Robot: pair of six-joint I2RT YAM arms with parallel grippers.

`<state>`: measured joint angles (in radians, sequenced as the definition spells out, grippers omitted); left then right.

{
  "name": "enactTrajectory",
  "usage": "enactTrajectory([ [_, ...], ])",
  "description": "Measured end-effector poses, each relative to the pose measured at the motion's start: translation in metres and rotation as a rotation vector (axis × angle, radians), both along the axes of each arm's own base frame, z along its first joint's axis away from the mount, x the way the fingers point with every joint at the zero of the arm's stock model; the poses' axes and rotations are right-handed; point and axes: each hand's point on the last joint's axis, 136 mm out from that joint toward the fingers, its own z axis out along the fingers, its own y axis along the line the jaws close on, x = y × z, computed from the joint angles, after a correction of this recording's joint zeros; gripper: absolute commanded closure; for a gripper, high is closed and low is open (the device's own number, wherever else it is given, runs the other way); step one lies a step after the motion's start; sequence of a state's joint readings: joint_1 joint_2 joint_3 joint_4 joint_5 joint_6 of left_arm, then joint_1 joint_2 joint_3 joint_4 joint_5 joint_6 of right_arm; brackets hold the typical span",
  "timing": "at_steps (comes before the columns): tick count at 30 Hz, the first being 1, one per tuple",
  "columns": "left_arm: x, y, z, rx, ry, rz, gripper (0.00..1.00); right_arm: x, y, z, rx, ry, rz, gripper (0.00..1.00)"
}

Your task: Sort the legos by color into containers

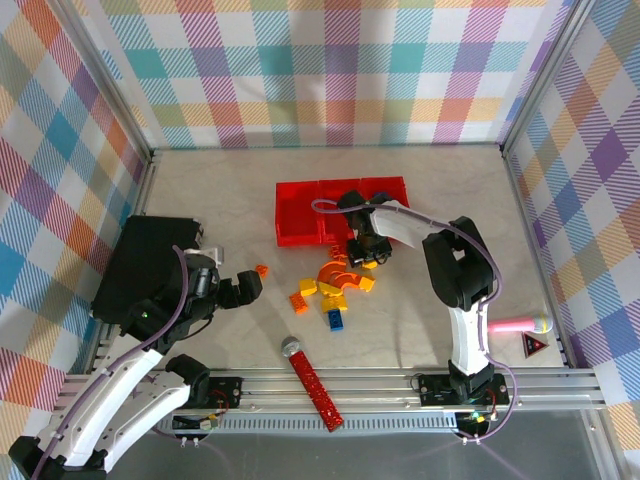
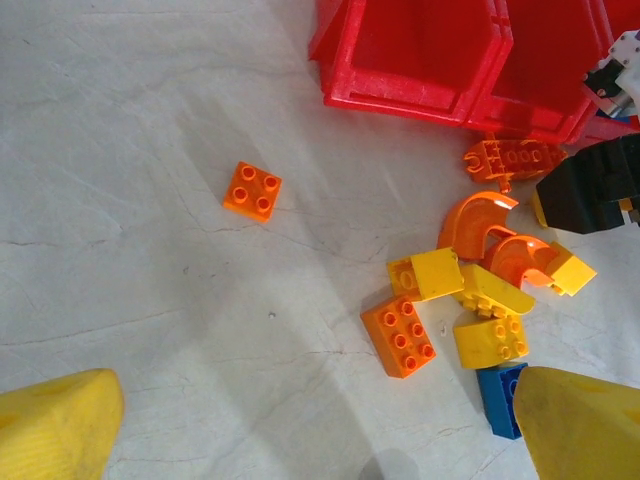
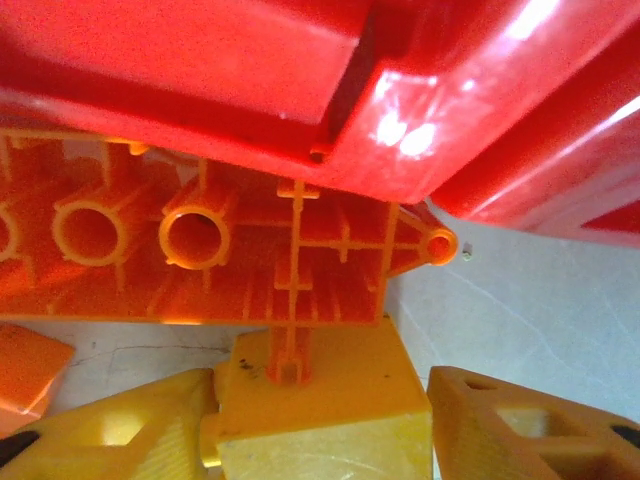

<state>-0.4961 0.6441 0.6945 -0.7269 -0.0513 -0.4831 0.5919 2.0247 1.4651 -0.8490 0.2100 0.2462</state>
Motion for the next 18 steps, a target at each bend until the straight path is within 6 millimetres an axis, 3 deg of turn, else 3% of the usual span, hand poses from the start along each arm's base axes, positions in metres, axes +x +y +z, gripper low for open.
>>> enactTrajectory([
  [8, 0.0, 0.001, 0.001, -0.001, -0.006, 0.002, 0.0, 0.001, -0.002, 0.0, -0.012, -0.007, -0.001, 0.58],
  [13, 0.0, 0.001, 0.001, -0.002, -0.006, 0.002, 0.0, -0.003, -0.003, 0.003, -0.021, -0.001, 0.003, 0.6],
  [18, 0.0, 0.001, 0.001, -0.002, -0.006, 0.002, 0.0, -0.011, -0.002, 0.034, -0.001, -0.027, 0.007, 0.6],
])
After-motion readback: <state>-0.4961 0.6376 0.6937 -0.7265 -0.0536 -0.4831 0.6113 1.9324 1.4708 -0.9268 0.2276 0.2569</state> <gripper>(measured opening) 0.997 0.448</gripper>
